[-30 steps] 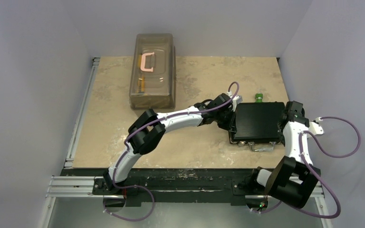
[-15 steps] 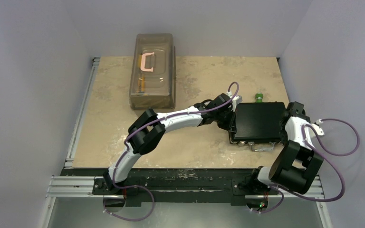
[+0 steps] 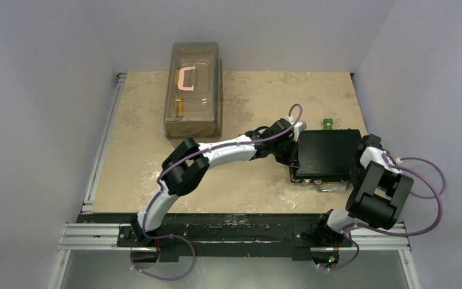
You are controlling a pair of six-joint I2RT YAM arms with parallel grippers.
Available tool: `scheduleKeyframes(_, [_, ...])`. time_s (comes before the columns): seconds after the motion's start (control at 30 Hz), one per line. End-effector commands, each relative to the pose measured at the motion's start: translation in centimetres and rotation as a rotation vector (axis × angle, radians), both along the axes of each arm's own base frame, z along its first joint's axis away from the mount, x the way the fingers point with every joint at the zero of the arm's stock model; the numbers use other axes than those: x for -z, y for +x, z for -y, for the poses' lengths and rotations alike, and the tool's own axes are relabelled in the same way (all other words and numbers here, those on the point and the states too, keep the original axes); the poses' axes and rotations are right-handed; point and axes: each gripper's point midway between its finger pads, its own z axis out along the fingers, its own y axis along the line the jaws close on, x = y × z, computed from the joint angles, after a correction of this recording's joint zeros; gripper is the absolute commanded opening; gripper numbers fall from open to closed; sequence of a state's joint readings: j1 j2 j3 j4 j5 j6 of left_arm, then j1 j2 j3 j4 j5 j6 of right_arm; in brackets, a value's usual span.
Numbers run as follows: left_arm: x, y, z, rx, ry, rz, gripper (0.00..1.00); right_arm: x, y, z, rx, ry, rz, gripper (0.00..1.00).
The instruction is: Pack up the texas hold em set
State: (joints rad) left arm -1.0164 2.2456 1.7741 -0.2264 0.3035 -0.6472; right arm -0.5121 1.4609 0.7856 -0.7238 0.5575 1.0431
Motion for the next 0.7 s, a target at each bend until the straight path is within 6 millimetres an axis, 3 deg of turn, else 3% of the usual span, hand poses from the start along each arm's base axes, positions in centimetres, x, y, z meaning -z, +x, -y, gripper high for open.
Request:
scheduleKeyframes(0.0, [4.7, -2.4, -3.6, 0.017, 0.187, -0.097, 0.00, 0.8, 0.1, 0.0, 0.013, 0.006, 0.041, 0.00])
scheduleKeyframes(0.13, [3.9, -2.4, -3.5, 0.025, 0.176, -0.086, 0.00, -0.9, 0.7, -0.2, -0.036, -0.002, 0.096, 0.00])
scheduleKeyframes(0.27, [1.8, -2.2, -3.2, 0.032, 0.148, -0.064, 0.00, -4.5, 1.6, -0.3, -0.141, -0.054, 0.212, 0.00])
scheduleKeyframes(0.33, [-0.2, -2.0, -3.0, 0.030, 0.125, -0.042, 0.00, -6.8, 2.5, -0.6, -0.205, -0.093, 0.304, 0.00])
scheduleKeyframes(0.47, [-5.1, -1.7, -3.3, 0.021, 0.067, 0.019, 0.00, -13.4, 5.1, -2.5, -0.375, -0.176, 0.525, 0.00])
scheduleKeyframes(0.57, [-8.5, -1.7, -4.2, 0.009, 0.040, 0.069, 0.02, -17.8, 9.5, -7.8, -0.657, -0.133, 0.716, 0.00])
scheduleKeyframes(0.67, [-12.0, -1.9, -6.0, -0.017, 0.018, 0.131, 0.07, -21.2, 12.3, -16.1, -0.926, -0.094, 0.791, 0.00])
